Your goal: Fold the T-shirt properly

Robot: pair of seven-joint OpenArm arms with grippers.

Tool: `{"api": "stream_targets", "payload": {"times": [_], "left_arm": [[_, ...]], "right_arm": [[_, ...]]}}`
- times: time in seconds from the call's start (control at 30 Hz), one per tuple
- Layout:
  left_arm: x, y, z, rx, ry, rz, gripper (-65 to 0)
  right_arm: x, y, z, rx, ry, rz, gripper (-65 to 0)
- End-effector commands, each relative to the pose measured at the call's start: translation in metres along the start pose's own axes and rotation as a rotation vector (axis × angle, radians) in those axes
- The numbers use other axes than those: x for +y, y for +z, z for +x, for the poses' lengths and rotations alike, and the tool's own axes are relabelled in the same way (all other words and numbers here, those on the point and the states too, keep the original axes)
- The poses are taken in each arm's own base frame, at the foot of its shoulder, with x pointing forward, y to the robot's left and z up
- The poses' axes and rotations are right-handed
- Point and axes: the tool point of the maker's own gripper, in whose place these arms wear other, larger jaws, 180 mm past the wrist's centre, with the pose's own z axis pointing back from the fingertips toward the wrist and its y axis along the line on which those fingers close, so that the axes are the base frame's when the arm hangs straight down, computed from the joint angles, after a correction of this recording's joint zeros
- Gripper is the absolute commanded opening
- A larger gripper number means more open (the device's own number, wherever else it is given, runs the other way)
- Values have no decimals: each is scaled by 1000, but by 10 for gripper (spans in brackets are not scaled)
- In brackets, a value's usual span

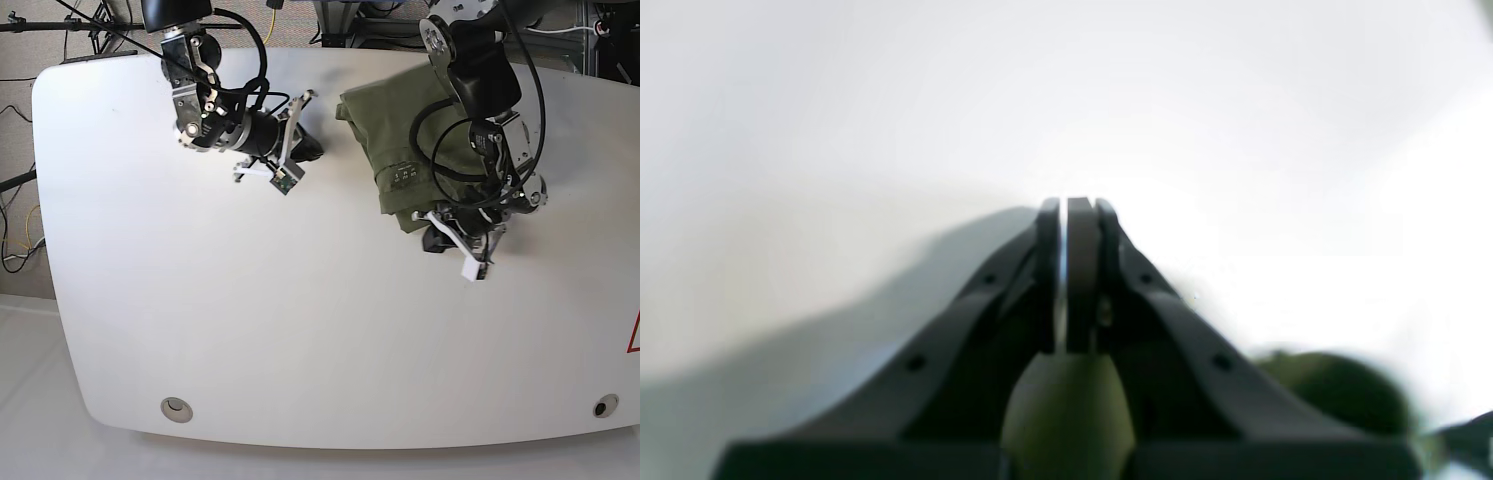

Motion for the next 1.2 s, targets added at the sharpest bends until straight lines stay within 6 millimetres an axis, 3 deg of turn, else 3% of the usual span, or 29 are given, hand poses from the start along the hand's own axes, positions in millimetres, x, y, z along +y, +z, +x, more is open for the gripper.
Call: {"api": "stream_targets", "payload": {"times": [0.0, 0.23, 0.4, 0.6, 0.8, 1.03, 1.17], "left_arm": [[5, 23, 54, -155, -63, 34, -650], [26, 76, 93, -234, -139, 178, -650], [46, 124, 110, -260, -189, 315, -650], [71, 164, 98, -203, -227, 445, -650], [107, 206, 69, -138, -212, 578, -650], [149, 254, 33, -60, -171, 714, -650], [159, 269, 15, -20, -154, 754, -650]], "right_arm": [[6, 10, 39, -116, 58, 11, -650], [15, 26, 68, -186, 127, -2, -650], [28, 30, 73, -154, 180, 10, -650], [74, 21, 78, -139, 267, 120, -650], [123, 9, 73, -117, 347, 250, -650], [129, 5, 78, -109, 383, 264, -650], [134, 4, 82, -103, 412, 274, -650]]}}
